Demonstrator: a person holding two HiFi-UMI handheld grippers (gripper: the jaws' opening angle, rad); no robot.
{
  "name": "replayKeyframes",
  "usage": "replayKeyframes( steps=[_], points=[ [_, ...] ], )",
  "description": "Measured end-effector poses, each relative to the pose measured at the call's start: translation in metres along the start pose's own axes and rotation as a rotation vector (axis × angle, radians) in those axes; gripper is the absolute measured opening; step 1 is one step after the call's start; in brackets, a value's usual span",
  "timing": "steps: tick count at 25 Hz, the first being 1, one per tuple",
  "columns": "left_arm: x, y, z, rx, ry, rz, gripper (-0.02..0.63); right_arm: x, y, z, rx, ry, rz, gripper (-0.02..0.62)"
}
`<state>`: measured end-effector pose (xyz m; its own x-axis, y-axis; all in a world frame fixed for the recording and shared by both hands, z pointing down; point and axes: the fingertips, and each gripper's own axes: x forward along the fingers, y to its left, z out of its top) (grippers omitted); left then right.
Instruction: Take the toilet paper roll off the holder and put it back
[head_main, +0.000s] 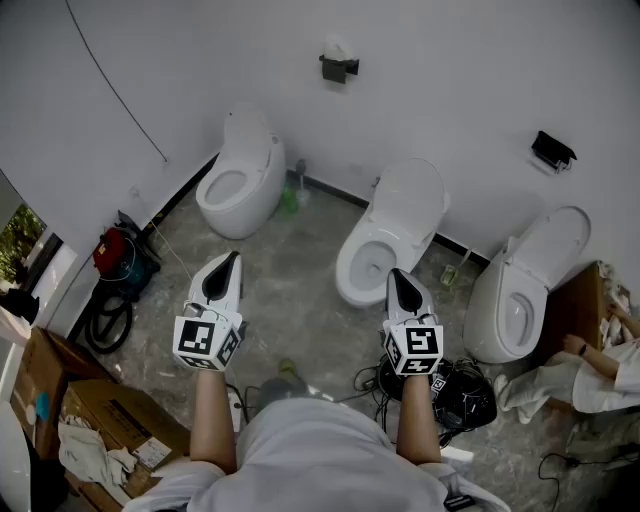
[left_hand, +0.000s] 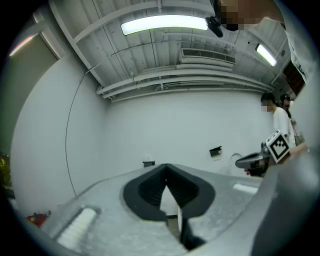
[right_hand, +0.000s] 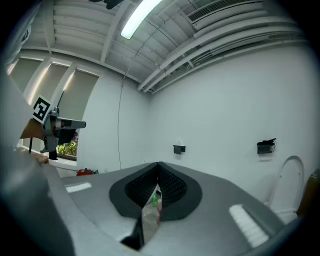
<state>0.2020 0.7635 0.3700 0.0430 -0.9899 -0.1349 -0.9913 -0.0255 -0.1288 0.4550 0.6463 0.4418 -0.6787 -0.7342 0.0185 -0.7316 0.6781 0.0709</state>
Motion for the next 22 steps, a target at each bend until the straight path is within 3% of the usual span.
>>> replayKeyframes(
  steps=[22],
  points=[
    [0.024,0.004,-0.014,-0.027,0.026,-0.008,0.0,0.023,-0.012,-0.009,0.023,0.02,-0.017,-0.001]
  ],
)
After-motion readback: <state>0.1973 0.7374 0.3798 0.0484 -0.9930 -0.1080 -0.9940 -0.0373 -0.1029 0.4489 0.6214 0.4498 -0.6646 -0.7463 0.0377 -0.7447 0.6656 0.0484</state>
